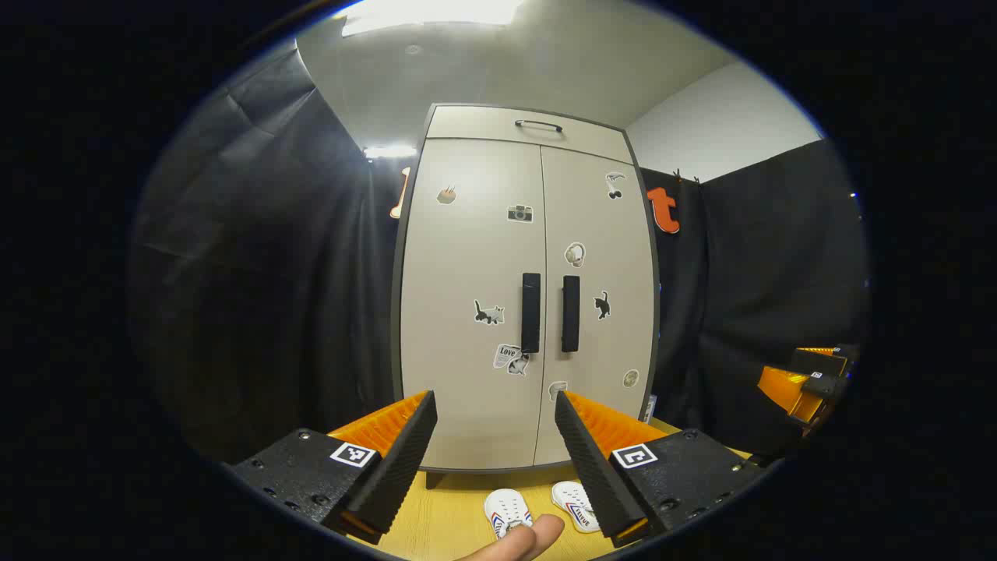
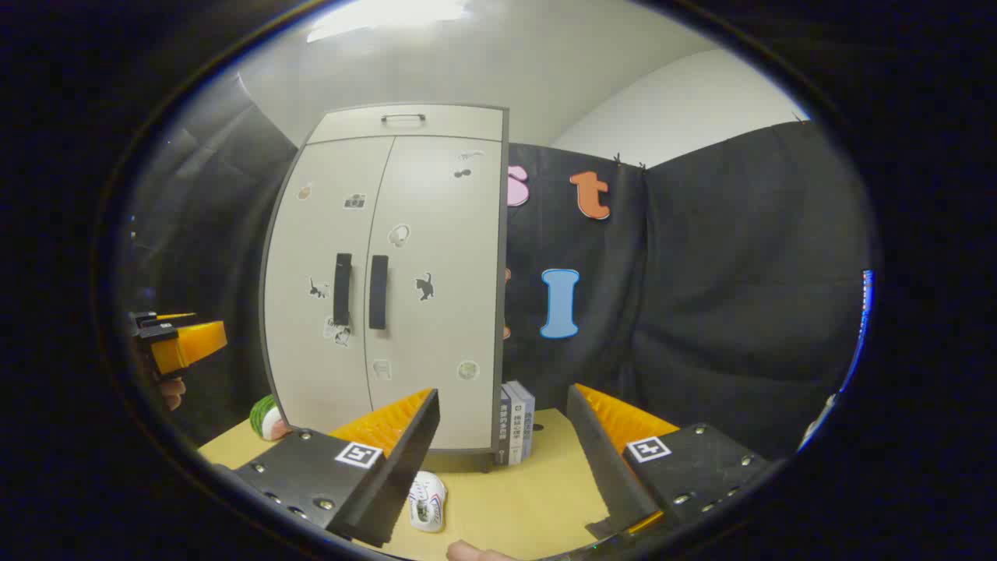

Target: Grab one shoe with the right hand and put it into the shoe cabinet, grab the other shoe with the left hand and put it into the shoe cabinet; then close the right door with the right hand and the left door with the left hand.

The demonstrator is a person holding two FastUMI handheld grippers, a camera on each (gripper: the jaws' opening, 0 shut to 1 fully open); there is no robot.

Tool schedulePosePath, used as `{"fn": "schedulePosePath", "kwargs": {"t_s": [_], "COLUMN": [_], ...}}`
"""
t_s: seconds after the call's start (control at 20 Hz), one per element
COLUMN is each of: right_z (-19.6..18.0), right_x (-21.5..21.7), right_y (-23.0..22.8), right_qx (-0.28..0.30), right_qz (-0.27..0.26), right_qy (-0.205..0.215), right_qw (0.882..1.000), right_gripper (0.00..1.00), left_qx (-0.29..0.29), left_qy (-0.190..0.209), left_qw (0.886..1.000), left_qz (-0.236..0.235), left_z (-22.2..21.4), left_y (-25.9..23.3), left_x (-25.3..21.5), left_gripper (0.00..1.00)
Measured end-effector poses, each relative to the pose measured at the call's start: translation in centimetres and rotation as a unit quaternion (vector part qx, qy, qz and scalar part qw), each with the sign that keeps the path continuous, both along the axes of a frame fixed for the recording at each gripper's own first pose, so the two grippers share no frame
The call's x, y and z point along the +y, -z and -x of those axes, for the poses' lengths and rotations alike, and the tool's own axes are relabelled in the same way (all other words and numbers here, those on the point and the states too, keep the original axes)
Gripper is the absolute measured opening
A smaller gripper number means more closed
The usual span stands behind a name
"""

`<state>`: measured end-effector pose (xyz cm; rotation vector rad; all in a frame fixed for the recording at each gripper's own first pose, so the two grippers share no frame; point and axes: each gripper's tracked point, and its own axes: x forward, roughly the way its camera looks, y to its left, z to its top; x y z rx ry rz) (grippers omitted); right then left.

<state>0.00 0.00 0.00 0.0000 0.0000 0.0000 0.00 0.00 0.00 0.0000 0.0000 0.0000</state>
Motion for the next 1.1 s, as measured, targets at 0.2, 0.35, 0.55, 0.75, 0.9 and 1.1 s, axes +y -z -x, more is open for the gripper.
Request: {"fn": "schedulePosePath", "kwargs": {"t_s": [0.2,0.35,0.55,0.75,0.9,1.1], "right_z": [-0.8,-2.0,-4.8,-8.6,-12.7,-18.1], "right_x": [0.0,-0.4,1.2,4.1,7.1,11.1], "right_y": [1.1,1.6,3.0,3.4,2.5,-1.0], "right_qx": [0.015,0.011,0.023,0.024,0.02,0.011], "right_qz": [-0.009,-0.004,-0.004,-0.018,-0.028,-0.038], "right_qy": [0.003,0.011,-0.003,-0.03,-0.063,-0.087], "right_qw": [1.0,1.0,1.0,0.999,0.997,0.995], "right_gripper": [0.98,0.98,0.94,0.94,0.98,0.98], "left_qx": [0.003,0.011,0.022,0.034,0.044,0.049], "left_qy": [0.004,0.004,0.011,0.018,0.017,0.012], "left_qw": [1.0,1.0,0.999,0.999,0.999,0.999], "left_qz": [0.005,0.013,0.024,0.014,0.016,0.004], "left_z": [-0.7,-1.3,-2.6,-3.9,-4.2,-3.6], "left_y": [0.8,2.2,4.3,6.2,7.5,9.1], "left_x": [0.4,1.2,1.8,2.2,2.8,4.2], "left_gripper": [0.95,0.95,0.95,0.95,0.95,0.95]}}
